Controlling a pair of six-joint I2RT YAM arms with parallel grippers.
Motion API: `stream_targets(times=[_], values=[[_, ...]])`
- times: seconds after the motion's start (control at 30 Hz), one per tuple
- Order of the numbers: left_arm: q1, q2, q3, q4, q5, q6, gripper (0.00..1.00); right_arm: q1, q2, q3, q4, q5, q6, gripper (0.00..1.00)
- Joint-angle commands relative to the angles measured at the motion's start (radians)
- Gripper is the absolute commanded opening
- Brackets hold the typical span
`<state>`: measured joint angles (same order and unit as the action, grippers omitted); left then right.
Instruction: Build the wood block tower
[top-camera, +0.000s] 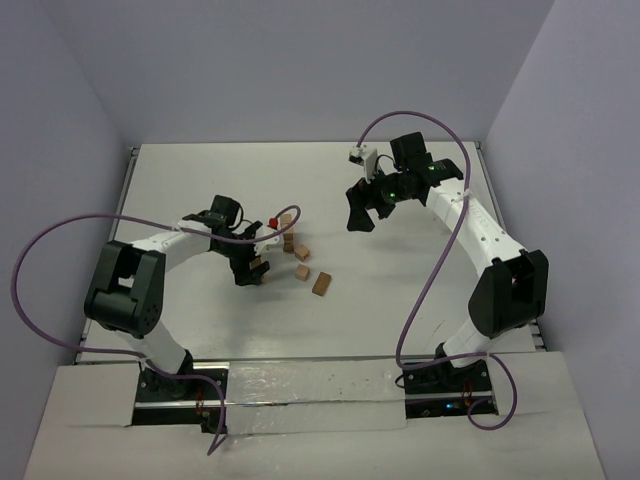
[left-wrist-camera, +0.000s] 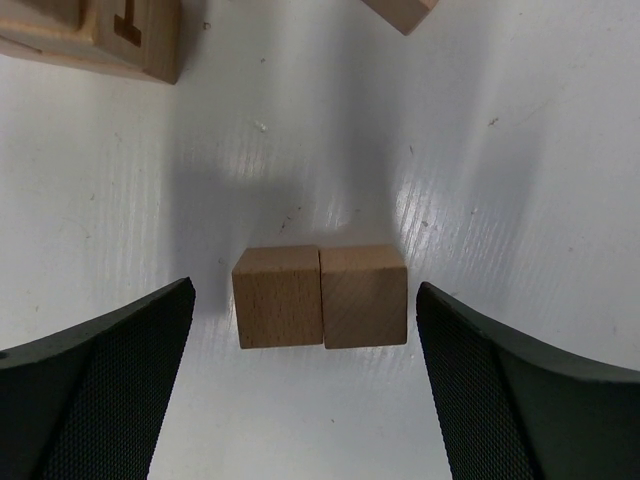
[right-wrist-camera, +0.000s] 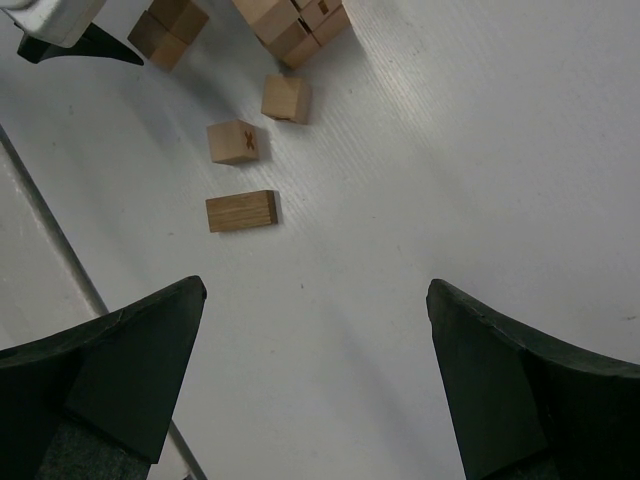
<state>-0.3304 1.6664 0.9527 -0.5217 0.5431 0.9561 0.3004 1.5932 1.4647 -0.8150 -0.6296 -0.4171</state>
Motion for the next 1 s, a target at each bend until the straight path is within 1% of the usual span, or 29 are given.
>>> stream_targets(times=[0.0, 0.1, 0.2, 0.3, 0.37, 0.5, 0.57, 0.7, 0.73, 0.87, 0.93, 0.97], values=[[-0.015, 0.01, 0.032, 0.037, -0.003, 0.032, 0.96, -0.006, -0.002, 0.002, 0.007, -0.024, -0.015, 1.0], [-0.016, 0.02, 0.039, 0.031, -0.008, 0.033, 0.92, -0.007, 0.001, 0.006, 0.004, -0.026, -0.016, 1.0], [-0.016, 0.03, 0.043, 0.027, -0.014, 0.036, 0.86, -0.007, 0.001, 0.009, 0.0, -0.028, -0.02, 1.0], [-0.016, 0.036, 0.053, 0.014, -0.015, 0.044, 0.75, -0.009, 0.001, 0.011, -0.004, -0.027, -0.023, 1.0], [-0.016, 0.028, 0.058, -0.006, -0.012, 0.057, 0.64, -0.011, -0.001, 0.011, -0.009, -0.027, -0.026, 1.0], [-0.016, -0.011, 0.068, -0.052, -0.002, 0.091, 0.52, -0.01, -0.001, 0.014, -0.015, -0.033, -0.028, 1.0], [-0.016, -0.042, 0.127, -0.164, 0.009, 0.119, 0.44, -0.011, -0.001, 0.02, -0.018, -0.042, -0.023, 1.0], [-0.016, -0.047, 0.291, -0.356, 0.02, 0.151, 0.33, -0.011, 0.001, 0.03, -0.022, -0.062, -0.013, 1.0], [-0.016, -0.044, 0.327, -0.372, 0.025, 0.153, 0.31, -0.01, 0.002, 0.031, -0.025, -0.064, -0.011, 1.0], [-0.017, 0.029, 0.586, -0.511, 0.048, 0.13, 0.25, -0.012, 0.011, 0.042, -0.031, -0.077, -0.009, 1.0], [-0.018, 0.073, 0.676, -0.567, 0.061, 0.106, 0.22, -0.011, 0.015, 0.046, -0.042, -0.066, -0.018, 1.0], [-0.018, 0.098, 0.722, -0.569, 0.062, 0.103, 0.2, -0.012, 0.02, 0.047, -0.052, -0.059, -0.024, 1.0]])
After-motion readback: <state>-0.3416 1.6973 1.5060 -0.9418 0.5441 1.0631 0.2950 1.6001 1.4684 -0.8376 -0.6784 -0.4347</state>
